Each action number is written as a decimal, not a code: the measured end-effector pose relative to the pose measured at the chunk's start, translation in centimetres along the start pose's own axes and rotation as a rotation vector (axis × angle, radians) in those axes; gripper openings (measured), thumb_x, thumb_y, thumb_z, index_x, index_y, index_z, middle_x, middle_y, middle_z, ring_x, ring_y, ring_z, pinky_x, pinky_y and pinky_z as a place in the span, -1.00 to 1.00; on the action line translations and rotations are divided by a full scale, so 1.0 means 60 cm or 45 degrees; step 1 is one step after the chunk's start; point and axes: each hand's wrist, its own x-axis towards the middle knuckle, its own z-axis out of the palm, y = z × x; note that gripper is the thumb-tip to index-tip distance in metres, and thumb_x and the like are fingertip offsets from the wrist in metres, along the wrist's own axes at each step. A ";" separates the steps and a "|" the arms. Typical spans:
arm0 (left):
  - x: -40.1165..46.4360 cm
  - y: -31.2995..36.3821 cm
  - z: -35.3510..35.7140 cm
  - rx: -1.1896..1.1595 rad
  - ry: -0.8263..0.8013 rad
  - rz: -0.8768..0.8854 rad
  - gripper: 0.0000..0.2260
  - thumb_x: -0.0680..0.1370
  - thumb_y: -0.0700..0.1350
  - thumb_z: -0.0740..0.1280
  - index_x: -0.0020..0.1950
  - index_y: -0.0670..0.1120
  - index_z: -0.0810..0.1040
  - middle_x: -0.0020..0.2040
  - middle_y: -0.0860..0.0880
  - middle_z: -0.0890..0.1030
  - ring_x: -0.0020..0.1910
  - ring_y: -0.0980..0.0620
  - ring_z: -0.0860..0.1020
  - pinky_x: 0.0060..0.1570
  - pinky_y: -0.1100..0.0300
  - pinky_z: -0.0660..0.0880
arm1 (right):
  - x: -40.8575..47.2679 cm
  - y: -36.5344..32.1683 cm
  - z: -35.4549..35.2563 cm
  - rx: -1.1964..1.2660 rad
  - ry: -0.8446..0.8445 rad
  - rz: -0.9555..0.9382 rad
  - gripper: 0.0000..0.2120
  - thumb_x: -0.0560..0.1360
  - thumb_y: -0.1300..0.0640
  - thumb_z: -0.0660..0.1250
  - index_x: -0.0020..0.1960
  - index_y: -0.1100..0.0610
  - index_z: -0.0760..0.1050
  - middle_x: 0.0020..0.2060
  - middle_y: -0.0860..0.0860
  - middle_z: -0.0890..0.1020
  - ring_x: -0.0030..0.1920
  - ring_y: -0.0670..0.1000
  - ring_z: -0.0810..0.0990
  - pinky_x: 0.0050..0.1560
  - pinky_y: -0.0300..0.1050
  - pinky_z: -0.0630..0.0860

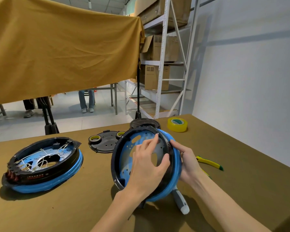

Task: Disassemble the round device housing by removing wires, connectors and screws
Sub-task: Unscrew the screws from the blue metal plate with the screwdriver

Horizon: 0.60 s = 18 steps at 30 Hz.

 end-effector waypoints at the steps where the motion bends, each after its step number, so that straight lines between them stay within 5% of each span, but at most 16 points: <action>1: 0.002 0.003 -0.006 -0.014 0.020 0.002 -0.43 0.60 0.03 0.38 0.60 0.08 0.31 0.33 0.24 0.46 0.37 0.26 0.31 0.43 0.22 0.31 | 0.001 -0.003 0.006 -0.099 -0.010 -0.081 -0.66 0.50 0.03 0.46 0.20 0.18 0.68 0.03 0.15 0.71 -0.02 0.08 0.70 0.00 -0.02 0.67; 6: -0.003 0.017 -0.065 -0.414 0.095 -0.111 -0.56 0.60 -0.22 0.39 0.34 0.26 0.52 0.18 0.25 0.64 0.23 0.24 0.57 0.18 0.30 0.53 | 0.003 -0.005 0.058 -0.762 -0.030 -0.617 -0.78 0.56 0.05 0.43 0.13 0.13 0.68 0.00 0.14 0.71 -0.01 0.07 0.69 -0.06 -0.09 0.61; 10: -0.018 -0.001 -0.132 -0.838 0.008 -0.519 -0.80 0.62 -0.11 0.36 0.22 0.03 0.65 0.11 0.05 0.74 0.17 0.07 0.67 0.10 0.14 0.55 | 0.003 0.024 0.096 -1.267 -0.148 -0.909 -0.83 0.58 0.21 0.43 0.16 0.20 0.66 0.05 0.01 0.65 0.12 0.02 0.62 0.07 -0.04 0.62; 14: -0.039 -0.061 -0.169 -1.216 -0.039 -1.026 -0.44 0.42 0.14 0.47 0.27 -0.19 0.53 0.16 -0.21 0.71 0.17 -0.16 0.69 0.17 -0.04 0.56 | -0.003 0.073 0.109 -1.777 -0.364 -1.017 -0.78 0.60 0.20 0.40 0.22 0.24 0.63 0.19 0.02 0.61 0.23 0.01 0.54 0.23 0.00 0.51; 18: -0.069 -0.110 -0.156 -1.093 -0.029 -1.118 -0.47 0.40 0.22 0.50 0.19 -0.11 0.55 0.06 -0.16 0.74 0.13 -0.11 0.69 0.22 -0.02 0.57 | -0.006 0.134 0.108 -2.166 -0.456 -1.084 -0.72 0.62 0.13 0.36 0.29 0.20 0.58 0.26 0.02 0.58 0.21 0.06 0.48 0.13 0.06 0.52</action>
